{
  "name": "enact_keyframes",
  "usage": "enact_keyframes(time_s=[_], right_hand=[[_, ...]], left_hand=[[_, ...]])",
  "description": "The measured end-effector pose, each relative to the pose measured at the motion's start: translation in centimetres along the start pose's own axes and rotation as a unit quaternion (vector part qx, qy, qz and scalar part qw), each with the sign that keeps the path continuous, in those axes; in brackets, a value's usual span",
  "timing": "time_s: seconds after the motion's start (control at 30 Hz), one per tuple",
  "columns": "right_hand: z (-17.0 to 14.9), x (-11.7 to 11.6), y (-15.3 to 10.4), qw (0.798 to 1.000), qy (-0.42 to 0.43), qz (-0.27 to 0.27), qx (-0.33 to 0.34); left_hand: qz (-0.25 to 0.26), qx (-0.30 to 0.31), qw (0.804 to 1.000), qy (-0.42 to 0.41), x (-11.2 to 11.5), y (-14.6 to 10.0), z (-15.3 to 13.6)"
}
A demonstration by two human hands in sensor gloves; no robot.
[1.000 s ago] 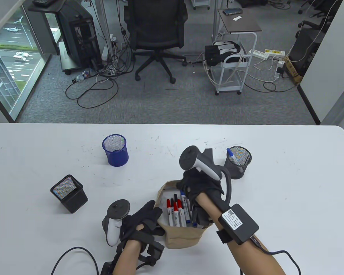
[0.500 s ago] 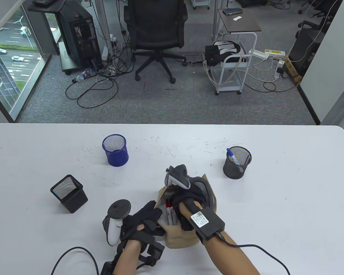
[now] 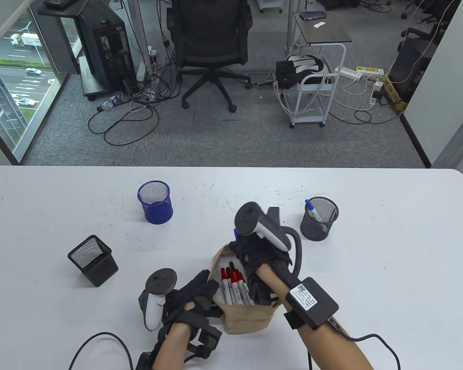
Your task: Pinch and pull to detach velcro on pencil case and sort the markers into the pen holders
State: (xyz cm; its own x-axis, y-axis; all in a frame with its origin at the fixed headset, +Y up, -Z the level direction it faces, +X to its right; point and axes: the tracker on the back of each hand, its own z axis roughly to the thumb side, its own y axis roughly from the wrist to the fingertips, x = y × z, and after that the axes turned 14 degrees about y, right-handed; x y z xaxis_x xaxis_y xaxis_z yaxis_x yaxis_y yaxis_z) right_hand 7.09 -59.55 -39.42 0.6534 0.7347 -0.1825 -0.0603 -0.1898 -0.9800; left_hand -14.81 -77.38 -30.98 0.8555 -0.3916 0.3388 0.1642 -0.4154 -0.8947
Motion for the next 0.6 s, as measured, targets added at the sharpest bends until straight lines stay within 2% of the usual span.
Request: enact_keyframes(time_s=[0.03, 0.13, 0.23, 0.37, 0.43, 0.6], right_hand=[[-0.3, 1.3, 0.0, 0.999, 0.026, -0.02, 0.005], [-2.3, 6.3, 0.4, 0.988, 0.093, -0.124, 0.014], [-5.3, 9.6, 1.8, 0.972, 0.103, -0.212, 0.012], [-9.5, 11.1, 4.2, 0.965, 0.115, -0.236, -0.033], [-11.5, 10.8, 5.3, 0.962, 0.114, -0.236, -0.071], [-14.8, 9.6, 7.0, 0.958, 0.104, -0.243, -0.115]], left_hand=[[0.0, 0.0, 1.0, 0.0, 0.0, 0.0, 0.0], [0.0, 0.003, 1.0, 0.002, 0.0, 0.0, 0.0], [0.0, 0.003, 1.0, 0.002, 0.1, 0.0, 0.0], [-0.002, 0.003, 1.0, 0.002, 0.1, 0.0, 0.0], [-0.001, 0.002, 1.0, 0.002, 0.1, 0.0, 0.0], [-0.004, 0.0, 1.0, 0.003, 0.1, 0.0, 0.0]])
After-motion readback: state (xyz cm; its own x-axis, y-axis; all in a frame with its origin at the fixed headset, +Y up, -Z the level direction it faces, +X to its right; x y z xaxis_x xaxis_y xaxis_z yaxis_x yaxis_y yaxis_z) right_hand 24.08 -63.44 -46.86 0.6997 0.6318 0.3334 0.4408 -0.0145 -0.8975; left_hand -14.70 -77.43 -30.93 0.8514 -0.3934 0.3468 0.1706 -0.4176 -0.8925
